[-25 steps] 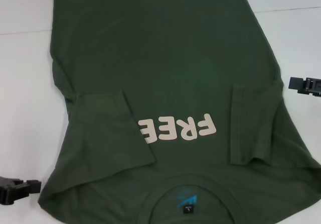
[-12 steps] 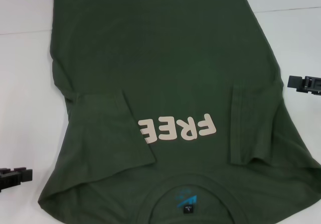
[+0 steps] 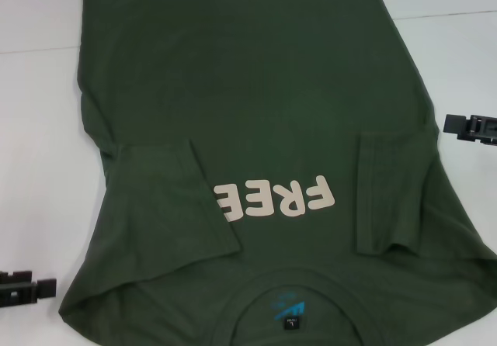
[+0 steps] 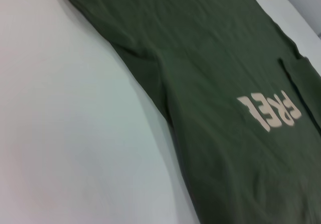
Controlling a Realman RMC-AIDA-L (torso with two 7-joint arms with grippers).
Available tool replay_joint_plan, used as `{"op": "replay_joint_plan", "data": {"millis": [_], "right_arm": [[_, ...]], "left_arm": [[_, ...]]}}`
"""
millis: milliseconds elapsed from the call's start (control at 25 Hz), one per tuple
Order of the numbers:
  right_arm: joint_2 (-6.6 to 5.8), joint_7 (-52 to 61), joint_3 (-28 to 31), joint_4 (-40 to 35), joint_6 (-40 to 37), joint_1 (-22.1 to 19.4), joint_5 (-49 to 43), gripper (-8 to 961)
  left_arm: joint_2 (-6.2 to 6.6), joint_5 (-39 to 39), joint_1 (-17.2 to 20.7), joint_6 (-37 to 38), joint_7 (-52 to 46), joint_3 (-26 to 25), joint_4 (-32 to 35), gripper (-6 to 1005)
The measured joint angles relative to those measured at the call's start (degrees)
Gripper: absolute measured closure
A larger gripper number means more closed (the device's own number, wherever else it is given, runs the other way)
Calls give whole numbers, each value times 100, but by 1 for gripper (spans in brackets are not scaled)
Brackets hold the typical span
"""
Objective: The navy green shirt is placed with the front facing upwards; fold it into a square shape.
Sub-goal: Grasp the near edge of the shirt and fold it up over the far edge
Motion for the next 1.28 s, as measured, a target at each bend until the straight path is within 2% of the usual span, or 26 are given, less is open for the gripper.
{"op": "replay_joint_plan", "data": {"millis": [280,480,1280], "right_arm": [[0,4,0,0,37,37,2,70],[0,6,0,0,52,51,0,69],[0,8,0,0,72,52,-1,70]], "left_arm": [[-15,207,-7,124,-56,132,26,241],[-45,213,-55,80,-96,273,-141,86],[-114,213,-127,9,-44,500,-286,90]]}}
